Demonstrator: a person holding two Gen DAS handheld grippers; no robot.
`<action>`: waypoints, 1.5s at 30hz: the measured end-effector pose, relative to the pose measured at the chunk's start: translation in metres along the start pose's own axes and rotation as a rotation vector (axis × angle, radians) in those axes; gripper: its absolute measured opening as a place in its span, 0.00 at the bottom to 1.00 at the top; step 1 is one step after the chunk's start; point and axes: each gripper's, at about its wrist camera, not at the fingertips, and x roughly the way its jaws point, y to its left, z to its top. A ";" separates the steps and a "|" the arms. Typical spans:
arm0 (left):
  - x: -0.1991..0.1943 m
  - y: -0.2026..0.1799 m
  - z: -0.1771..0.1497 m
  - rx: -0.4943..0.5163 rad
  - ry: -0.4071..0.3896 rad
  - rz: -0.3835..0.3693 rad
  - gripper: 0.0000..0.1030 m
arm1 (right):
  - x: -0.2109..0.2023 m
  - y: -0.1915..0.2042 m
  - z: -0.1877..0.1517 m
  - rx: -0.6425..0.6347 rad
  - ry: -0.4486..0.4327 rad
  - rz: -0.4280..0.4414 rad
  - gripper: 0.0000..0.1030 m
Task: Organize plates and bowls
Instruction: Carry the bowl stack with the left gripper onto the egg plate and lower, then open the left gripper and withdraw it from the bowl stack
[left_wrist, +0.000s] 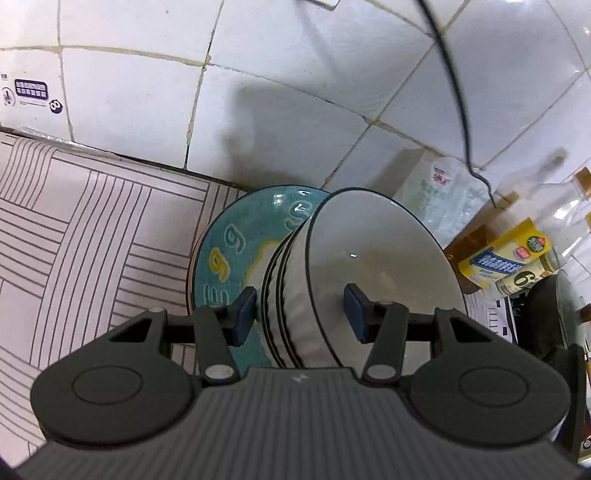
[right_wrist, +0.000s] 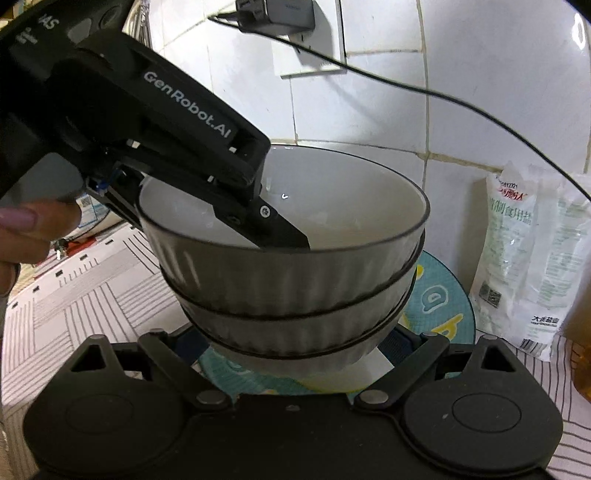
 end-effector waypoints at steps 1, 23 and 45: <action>0.002 0.001 0.000 -0.003 0.001 0.001 0.48 | 0.003 -0.001 0.001 -0.001 0.003 -0.001 0.94; 0.019 0.001 0.005 -0.050 -0.004 0.030 0.49 | 0.031 0.000 0.005 0.017 0.063 -0.036 0.93; -0.074 -0.029 -0.013 0.043 -0.105 0.122 0.59 | -0.051 0.025 -0.009 0.145 0.034 -0.184 0.94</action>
